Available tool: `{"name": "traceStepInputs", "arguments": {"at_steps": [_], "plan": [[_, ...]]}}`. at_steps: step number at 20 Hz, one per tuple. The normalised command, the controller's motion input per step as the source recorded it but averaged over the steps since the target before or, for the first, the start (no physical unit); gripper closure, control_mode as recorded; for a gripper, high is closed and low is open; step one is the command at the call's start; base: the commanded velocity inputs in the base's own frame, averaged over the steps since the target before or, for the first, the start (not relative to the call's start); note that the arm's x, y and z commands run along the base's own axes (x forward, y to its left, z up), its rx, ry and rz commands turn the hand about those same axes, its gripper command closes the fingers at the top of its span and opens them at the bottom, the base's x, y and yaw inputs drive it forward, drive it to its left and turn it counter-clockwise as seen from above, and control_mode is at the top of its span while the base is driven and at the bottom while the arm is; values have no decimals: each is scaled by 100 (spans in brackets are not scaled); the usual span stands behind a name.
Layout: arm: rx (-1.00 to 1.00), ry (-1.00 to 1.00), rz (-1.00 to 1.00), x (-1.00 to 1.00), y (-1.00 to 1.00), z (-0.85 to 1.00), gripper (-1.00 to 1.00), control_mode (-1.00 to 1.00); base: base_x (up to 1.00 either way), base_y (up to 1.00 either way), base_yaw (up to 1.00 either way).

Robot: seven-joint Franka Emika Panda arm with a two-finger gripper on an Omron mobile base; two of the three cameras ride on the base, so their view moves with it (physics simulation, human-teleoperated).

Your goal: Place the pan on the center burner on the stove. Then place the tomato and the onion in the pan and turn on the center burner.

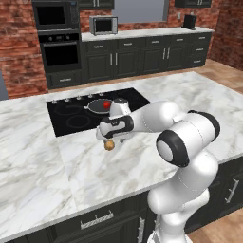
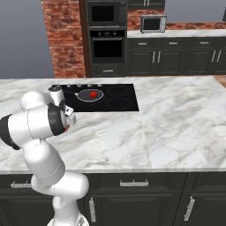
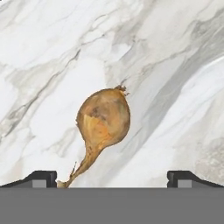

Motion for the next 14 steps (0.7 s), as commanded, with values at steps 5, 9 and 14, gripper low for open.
{"name": "traceStepInputs", "arguments": {"at_steps": [5, 9, 14], "plan": [[0, 0, -5, 5, 3, -13, -100, -100, 0, 0, 0], [0, 0, -4, 6, 4, -15, -100, -100, 0, 0, 0], [0, 0, -4, 10, 6, -14, -100, -100, 0, 0, 0]]}}
